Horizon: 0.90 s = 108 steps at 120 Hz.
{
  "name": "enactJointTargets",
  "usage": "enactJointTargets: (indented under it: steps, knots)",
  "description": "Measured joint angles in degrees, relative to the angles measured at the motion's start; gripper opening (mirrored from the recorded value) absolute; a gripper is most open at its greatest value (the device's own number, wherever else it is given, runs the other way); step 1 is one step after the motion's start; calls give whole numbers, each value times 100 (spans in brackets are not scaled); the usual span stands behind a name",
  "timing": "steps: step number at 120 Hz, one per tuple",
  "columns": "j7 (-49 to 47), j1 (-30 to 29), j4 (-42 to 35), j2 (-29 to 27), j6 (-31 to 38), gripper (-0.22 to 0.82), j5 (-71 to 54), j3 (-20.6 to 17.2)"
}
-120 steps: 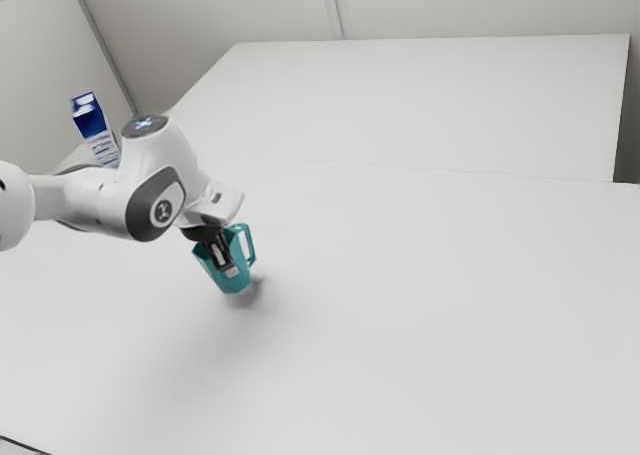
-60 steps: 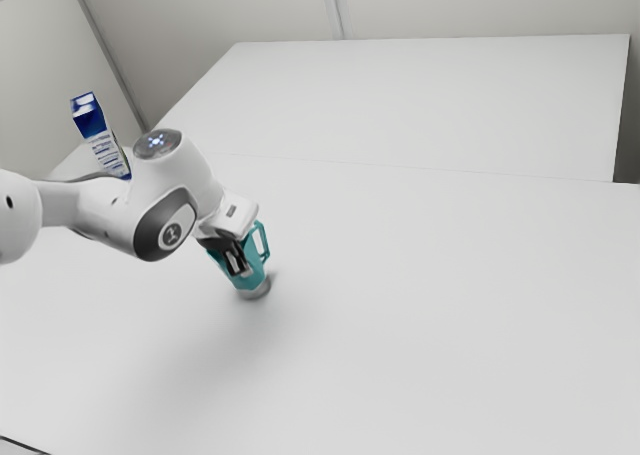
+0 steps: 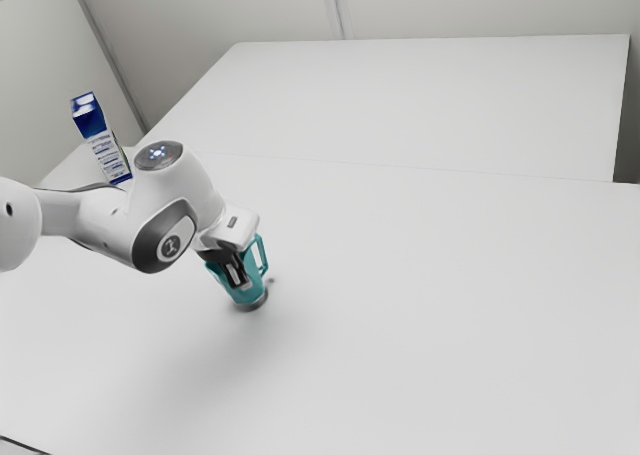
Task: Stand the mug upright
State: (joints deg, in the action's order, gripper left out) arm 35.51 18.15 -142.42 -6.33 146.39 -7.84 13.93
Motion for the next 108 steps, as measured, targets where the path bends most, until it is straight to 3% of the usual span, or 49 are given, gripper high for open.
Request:
enactJointTargets:
  steps: [30,108]
  knots:
    - [-92,12,-33,4,10,-17,2,0]
    - [-63,15,-26,-6,-25,10,63,5]
